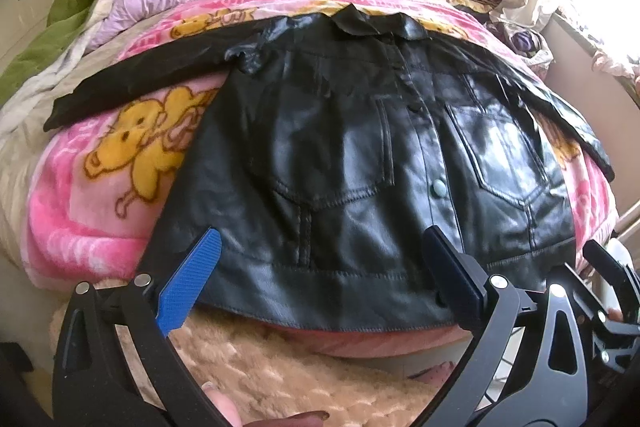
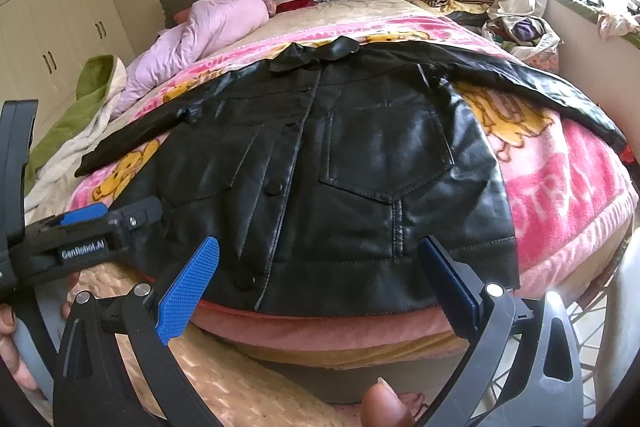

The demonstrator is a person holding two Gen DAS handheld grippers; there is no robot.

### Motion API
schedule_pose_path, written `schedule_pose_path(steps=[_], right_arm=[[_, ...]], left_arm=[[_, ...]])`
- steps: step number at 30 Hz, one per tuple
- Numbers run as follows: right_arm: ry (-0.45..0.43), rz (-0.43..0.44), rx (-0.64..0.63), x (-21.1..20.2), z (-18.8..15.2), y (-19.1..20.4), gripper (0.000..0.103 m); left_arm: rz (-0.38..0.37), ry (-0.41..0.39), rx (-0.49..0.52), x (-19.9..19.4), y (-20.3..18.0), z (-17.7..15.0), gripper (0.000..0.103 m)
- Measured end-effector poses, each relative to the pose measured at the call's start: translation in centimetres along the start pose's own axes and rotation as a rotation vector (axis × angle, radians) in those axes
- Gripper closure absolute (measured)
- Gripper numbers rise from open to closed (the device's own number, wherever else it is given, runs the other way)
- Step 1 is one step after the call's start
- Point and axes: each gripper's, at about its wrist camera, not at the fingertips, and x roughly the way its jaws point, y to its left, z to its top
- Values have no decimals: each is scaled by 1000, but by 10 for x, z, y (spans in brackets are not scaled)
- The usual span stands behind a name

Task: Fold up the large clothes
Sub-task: 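Grasp the jacket sleeve end with the right gripper and lift it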

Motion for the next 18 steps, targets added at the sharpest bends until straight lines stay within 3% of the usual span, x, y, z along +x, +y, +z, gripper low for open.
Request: schedule_pose_path(steps=[10,18], right_arm=[[14,91,32,6,29,3,4],[-15,99,22,1,71,-1,4]], left_arm=[[-11,-23,-39,-3,13,39,9],[15,-60,-29,-3,3,85,9]])
